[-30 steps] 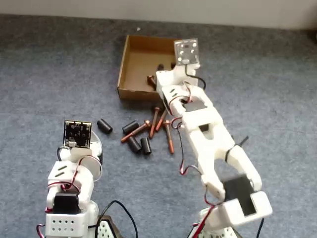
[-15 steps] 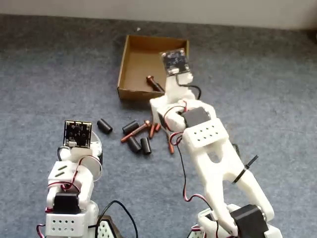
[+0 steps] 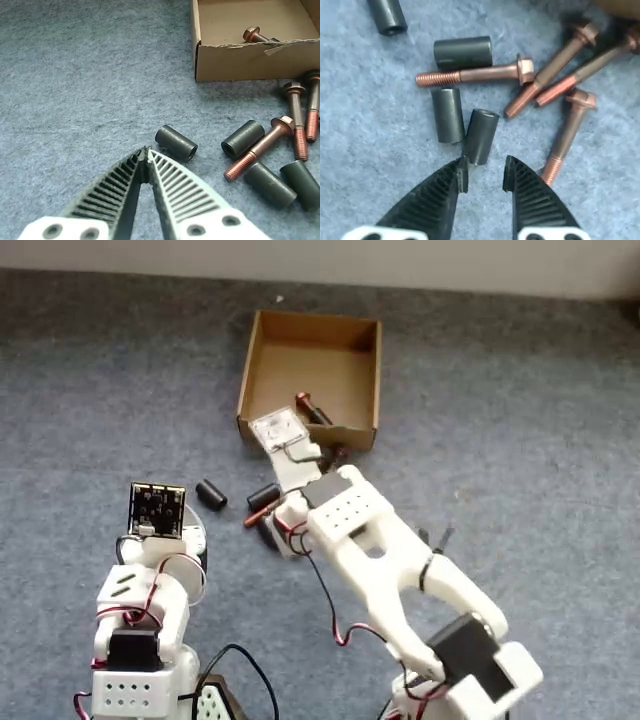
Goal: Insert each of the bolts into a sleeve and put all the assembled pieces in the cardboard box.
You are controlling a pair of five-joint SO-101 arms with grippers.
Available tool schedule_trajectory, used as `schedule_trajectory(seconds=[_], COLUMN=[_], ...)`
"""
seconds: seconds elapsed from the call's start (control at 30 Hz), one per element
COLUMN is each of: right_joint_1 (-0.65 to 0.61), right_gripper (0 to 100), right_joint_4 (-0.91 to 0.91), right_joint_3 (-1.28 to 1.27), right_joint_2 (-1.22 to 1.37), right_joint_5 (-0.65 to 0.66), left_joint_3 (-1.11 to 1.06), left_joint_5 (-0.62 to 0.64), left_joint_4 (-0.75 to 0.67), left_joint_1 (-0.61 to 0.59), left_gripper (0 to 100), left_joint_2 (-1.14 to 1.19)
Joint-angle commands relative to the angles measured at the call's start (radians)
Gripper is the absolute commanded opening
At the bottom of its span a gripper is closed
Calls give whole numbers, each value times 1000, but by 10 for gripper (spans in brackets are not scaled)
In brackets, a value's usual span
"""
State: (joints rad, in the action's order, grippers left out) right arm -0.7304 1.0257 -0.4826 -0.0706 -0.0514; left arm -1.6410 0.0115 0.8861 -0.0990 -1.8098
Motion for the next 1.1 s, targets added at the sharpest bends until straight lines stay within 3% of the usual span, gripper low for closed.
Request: schedule_trajectory(seconds=[0.0,0.23,0.6,0.73,0.9,1.07], right_joint_1=[-30,-25,18,15,13,13], right_gripper=[119,120,111,0,4,4], right_joint_4=[42,88,84,85,90,173], right_joint_3=[102,243,254,257,254,243], right_joint_2=[47,208,344,343,305,96], right_joint_5=[-43,-69,-68,-63,-3,0], left_joint_3=[5,5,5,5,5,5], left_joint_5=[3,3,3,3,2,2], left_joint_4=[-23,-23,-21,-21,-21,-21], left_joint_1=[-13,-13,-13,-13,-15,-45], left_gripper=[6,6,6,6,6,6], left_joint_2=[-10,-10,-10,-10,-10,-10])
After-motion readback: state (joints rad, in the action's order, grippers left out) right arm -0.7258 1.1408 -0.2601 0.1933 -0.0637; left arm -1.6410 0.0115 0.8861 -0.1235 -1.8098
